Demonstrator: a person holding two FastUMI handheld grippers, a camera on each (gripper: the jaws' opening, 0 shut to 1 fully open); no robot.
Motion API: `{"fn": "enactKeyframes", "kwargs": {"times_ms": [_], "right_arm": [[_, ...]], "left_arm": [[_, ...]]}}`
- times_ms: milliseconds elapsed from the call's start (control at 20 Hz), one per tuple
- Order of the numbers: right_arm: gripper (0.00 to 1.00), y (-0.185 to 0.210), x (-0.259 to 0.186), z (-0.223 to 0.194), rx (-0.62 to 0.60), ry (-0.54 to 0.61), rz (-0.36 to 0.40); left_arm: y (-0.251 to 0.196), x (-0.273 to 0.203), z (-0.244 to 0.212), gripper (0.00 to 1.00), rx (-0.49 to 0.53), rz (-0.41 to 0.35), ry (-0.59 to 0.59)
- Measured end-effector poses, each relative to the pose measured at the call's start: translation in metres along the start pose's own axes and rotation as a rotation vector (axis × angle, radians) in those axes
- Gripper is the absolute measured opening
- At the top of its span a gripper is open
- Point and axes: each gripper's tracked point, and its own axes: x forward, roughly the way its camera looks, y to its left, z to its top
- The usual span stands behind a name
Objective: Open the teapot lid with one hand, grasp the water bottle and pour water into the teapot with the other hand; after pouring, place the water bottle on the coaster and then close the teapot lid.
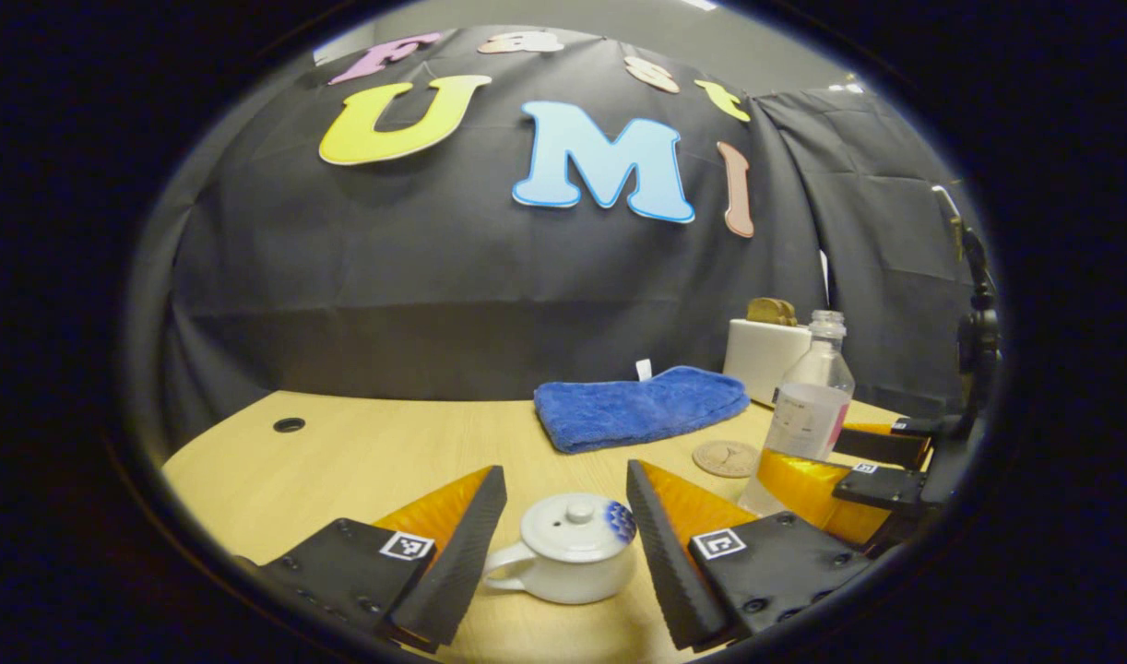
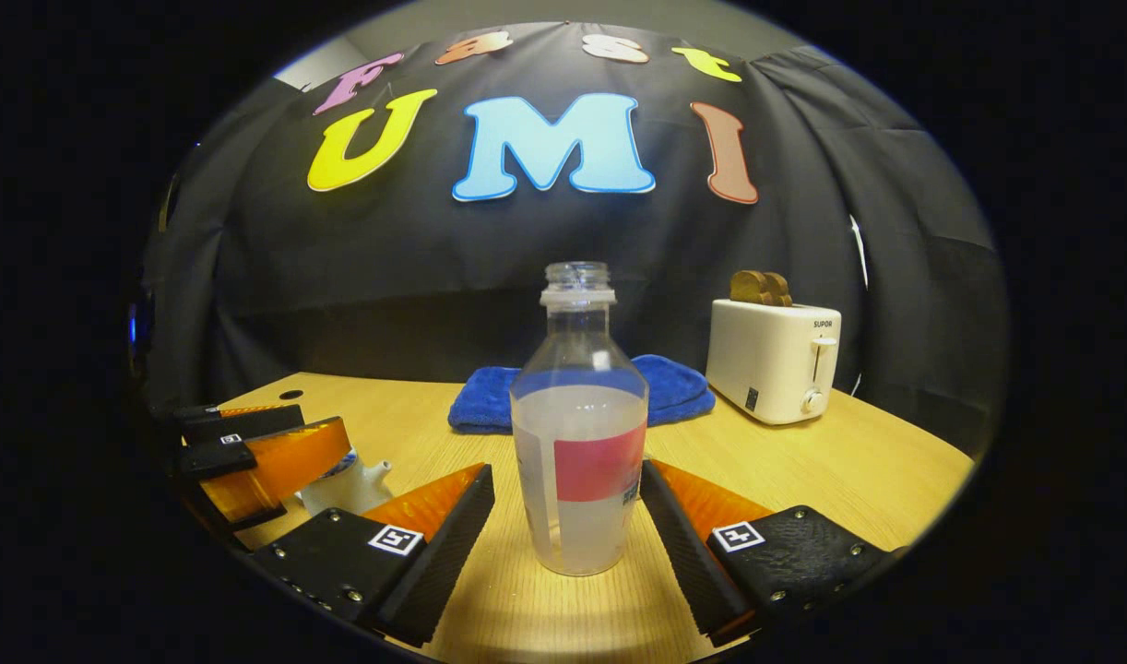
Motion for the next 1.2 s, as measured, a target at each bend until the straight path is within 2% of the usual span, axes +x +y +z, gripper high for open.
{"fn": "enactKeyframes", "kwargs": {"times_ms": [150,200,300,350,450,1000,1150,1200], "right_arm": [[0.98,-0.004,0.001,-0.001,-0.028,-0.002,-0.017],[0.98,-0.004,0.000,-0.001,-0.031,-0.002,-0.017],[0.98,-0.003,0.000,-0.001,-0.035,0.001,-0.016],[0.98,-0.003,0.000,-0.002,-0.034,0.003,-0.015],[0.98,-0.004,0.000,-0.002,-0.031,0.006,-0.013],[0.98,-0.004,0.000,-0.003,-0.016,0.015,-0.010],[0.98,-0.004,0.000,-0.003,-0.022,0.014,-0.009],[0.98,-0.003,0.000,-0.003,-0.023,0.014,-0.008]], "left_arm": [[-0.005,0.004,-0.003,0.82,0.019,-0.017,0.012],[-0.007,0.005,0.000,0.73,0.022,-0.025,0.006],[-0.010,0.008,-0.001,0.67,0.044,-0.030,0.016],[-0.005,0.008,-0.002,0.67,0.067,-0.006,0.019],[-0.004,0.009,0.000,0.37,0.065,-0.007,0.013],[-0.005,0.007,0.000,0.38,0.093,0.000,0.038],[-0.004,0.008,0.000,0.36,0.085,0.008,0.031],[-0.007,0.001,0.007,0.31,0.068,0.010,0.012]]}}
